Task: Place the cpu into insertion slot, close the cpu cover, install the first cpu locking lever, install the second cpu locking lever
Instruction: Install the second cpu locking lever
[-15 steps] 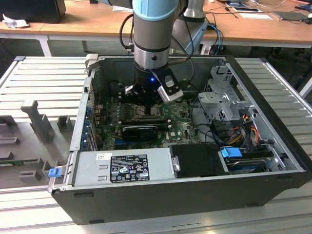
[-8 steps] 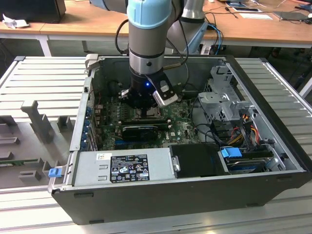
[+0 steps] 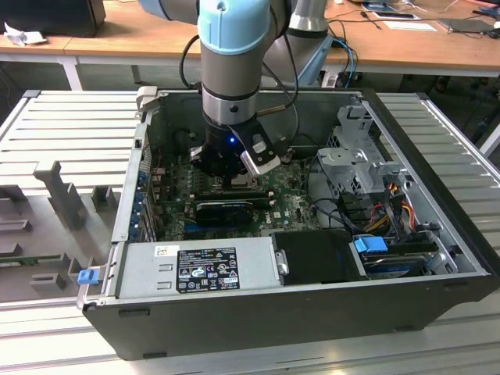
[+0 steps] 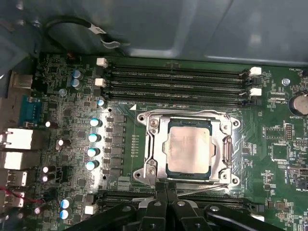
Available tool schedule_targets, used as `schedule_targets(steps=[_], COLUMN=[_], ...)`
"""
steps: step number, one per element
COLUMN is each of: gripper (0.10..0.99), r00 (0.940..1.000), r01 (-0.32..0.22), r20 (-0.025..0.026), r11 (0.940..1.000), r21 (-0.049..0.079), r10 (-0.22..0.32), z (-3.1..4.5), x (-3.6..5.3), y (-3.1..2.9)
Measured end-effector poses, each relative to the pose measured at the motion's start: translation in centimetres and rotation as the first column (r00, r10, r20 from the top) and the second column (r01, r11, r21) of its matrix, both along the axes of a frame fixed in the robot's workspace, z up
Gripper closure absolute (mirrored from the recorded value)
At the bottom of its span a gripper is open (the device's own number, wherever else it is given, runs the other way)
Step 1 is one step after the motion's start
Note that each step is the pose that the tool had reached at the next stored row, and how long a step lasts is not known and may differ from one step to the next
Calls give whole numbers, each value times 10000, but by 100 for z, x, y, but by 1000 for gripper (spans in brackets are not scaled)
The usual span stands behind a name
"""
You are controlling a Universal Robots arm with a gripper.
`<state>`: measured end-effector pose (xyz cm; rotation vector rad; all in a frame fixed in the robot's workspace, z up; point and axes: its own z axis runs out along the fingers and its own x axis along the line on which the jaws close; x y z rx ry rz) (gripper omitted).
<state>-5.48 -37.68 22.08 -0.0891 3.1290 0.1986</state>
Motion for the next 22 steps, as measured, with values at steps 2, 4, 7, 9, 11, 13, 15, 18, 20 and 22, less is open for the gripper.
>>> schedule_targets(steps=[2, 4, 7, 9, 11, 13, 15, 18, 20, 22], gripper=[980, 980, 980, 980, 980, 980, 980, 980, 980, 980], r00=[9999, 9999, 9999, 9999, 9999, 9999, 9999, 9999, 9999, 9999], r01=[-108, -125, -140, -152, -159, -158, -157, -158, -158, -157], r20=[3, 6, 15, 20, 22, 25, 26, 32, 35, 37], r11=[9999, 9998, 9995, 9992, 9985, 9974, 9968, 9937, 9920, 9906], r21=[70, 132, 274, 380, 519, 703, 789, 1110, 1249, 1355], r10=[108, 125, 140, 151, 158, 156, 156, 156, 155, 154], z=[0, 0, 0, -7, -20, -45, -65, -81, -82, -80], x=[-19, -51, -120, -144, -149, -149, -150, -158, -159, -160], y=[-30, -36, -42, -49, -52, -56, -60, -98, -128, -153])
